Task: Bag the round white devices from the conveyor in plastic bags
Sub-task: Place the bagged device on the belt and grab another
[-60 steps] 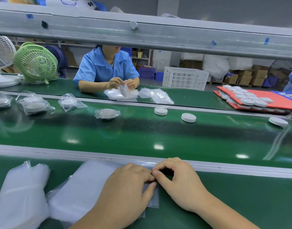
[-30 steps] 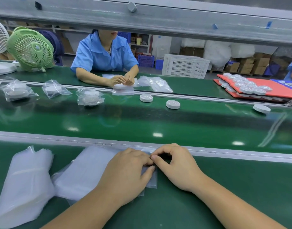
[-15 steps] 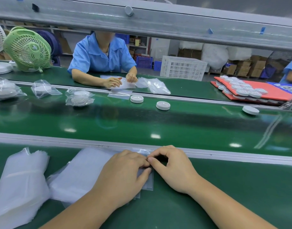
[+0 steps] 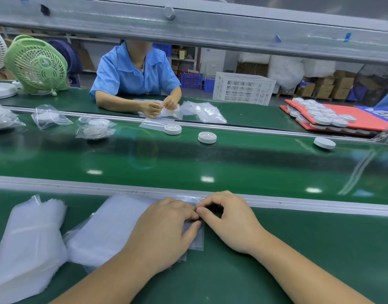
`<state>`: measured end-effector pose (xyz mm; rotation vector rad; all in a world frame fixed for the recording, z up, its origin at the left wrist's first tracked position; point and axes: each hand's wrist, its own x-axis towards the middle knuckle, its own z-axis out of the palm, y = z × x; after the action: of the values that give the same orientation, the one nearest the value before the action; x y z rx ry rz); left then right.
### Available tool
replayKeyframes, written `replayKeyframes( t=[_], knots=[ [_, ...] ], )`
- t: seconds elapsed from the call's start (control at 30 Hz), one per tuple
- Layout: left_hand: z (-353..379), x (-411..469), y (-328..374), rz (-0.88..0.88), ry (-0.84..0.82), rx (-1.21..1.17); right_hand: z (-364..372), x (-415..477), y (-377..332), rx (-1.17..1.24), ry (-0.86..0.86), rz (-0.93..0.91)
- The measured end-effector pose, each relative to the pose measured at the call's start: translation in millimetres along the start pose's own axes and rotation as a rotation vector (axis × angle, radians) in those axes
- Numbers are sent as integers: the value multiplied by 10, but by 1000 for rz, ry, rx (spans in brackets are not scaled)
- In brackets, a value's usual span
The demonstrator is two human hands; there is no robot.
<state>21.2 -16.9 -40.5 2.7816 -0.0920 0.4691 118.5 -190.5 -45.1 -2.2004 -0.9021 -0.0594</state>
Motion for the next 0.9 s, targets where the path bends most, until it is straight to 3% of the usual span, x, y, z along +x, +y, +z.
replayKeyframes(
  t=[0.9],
  knots=[
    [-10,-3,3,3,-7,-15,-29,-4,-21,29,-19,-10]
  ],
)
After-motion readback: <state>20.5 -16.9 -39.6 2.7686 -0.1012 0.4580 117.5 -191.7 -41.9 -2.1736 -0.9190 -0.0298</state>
